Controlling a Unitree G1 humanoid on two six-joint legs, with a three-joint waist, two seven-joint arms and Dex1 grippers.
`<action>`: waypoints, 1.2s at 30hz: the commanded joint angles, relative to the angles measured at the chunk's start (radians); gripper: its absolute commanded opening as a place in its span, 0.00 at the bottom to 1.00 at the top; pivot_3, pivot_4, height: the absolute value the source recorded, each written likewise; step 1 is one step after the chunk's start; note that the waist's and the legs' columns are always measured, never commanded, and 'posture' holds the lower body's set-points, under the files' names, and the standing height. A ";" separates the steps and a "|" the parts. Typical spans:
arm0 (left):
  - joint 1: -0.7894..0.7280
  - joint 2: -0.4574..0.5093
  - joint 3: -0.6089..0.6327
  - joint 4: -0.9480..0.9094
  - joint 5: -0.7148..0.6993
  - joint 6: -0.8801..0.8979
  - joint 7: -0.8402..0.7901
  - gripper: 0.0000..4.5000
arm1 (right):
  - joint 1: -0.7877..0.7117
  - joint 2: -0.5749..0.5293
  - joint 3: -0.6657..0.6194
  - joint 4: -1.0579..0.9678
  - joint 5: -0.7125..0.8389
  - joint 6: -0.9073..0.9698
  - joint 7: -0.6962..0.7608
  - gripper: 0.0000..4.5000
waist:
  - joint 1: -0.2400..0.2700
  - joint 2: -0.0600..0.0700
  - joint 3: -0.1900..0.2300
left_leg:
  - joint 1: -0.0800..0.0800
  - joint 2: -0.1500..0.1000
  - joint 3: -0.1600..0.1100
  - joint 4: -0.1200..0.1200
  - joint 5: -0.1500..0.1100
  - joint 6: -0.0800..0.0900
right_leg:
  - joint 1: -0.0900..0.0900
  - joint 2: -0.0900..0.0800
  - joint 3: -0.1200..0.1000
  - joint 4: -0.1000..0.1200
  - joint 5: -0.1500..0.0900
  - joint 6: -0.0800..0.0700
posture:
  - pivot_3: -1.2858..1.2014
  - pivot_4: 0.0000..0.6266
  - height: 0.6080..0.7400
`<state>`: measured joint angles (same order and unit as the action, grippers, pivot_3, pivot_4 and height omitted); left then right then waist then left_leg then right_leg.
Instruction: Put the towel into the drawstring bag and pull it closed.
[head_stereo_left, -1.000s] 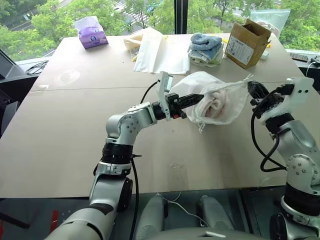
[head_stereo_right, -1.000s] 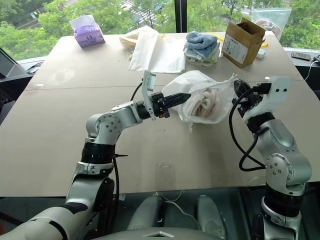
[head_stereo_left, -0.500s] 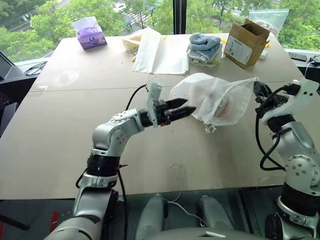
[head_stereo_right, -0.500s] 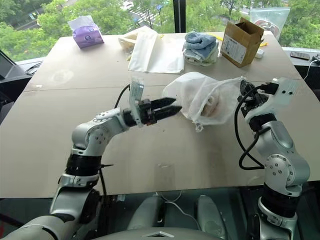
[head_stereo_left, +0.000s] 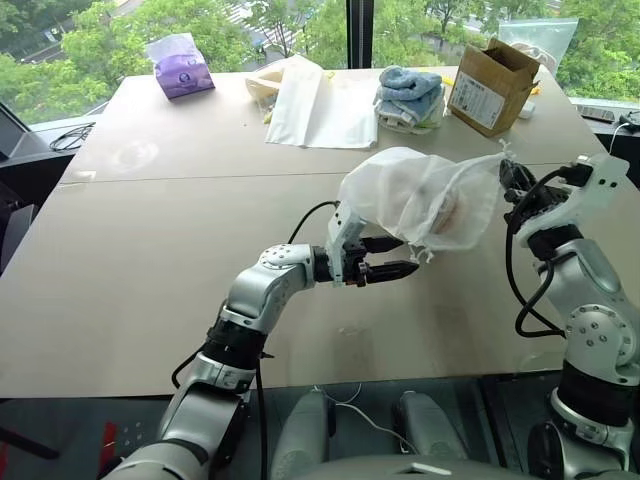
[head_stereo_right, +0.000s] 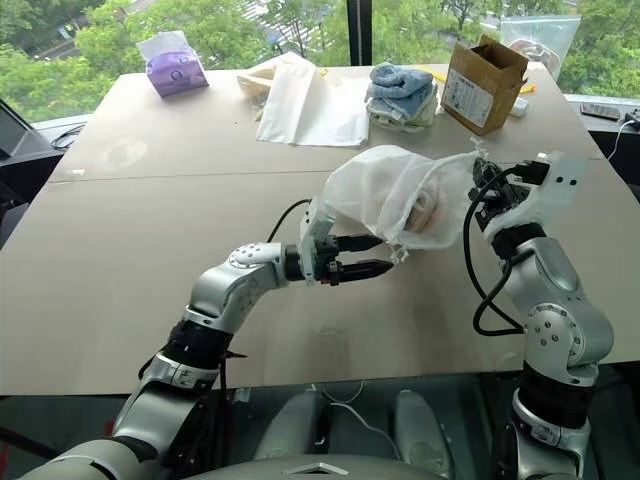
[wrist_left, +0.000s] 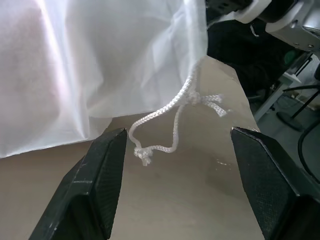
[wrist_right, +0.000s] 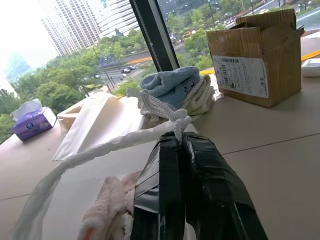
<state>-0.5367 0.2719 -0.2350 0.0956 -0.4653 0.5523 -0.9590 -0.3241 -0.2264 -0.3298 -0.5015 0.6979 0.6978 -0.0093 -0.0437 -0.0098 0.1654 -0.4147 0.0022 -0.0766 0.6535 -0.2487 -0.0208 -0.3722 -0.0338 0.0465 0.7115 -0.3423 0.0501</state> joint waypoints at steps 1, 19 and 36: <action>-0.025 -0.026 -0.014 0.036 0.029 -0.037 -0.010 0.75 | -0.019 0.003 0.004 -0.049 0.016 -0.018 -0.009 0.00 | 0.001 0.000 0.000 | 0.000 0.000 0.000 0.000 0.000 0.000 | 0.000 0.000 0.000 0.000 0.000 0.000 | 0.52 0.24 1.00; -0.080 -0.162 0.040 0.179 0.051 -0.056 -0.008 0.47 | -0.010 0.008 0.032 -0.085 0.037 -0.014 -0.044 0.00 | 0.000 0.000 0.000 | 0.000 0.000 0.000 0.000 0.001 -0.001 | 0.000 0.000 0.000 0.000 0.000 0.000 | 0.52 0.24 1.00; -0.042 0.031 0.162 0.087 0.153 -0.140 0.132 0.00 | -0.043 -0.008 -0.029 -0.067 0.018 -0.056 -0.100 0.00 | 0.002 0.000 0.000 | 0.000 0.001 -0.001 0.000 0.002 -0.003 | 0.000 0.000 0.000 0.001 0.000 0.000 | 0.52 0.24 1.00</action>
<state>-0.5456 0.2919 -0.1402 0.2019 -0.3169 0.4502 -0.8877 -0.3379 -0.2296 -0.3206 -0.5355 0.7153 0.6838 -0.0928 -0.0418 -0.0098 0.1655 -0.4147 0.0027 -0.0773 0.6539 -0.2469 -0.0238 -0.3723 -0.0339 0.0463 0.7121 -0.3422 0.0501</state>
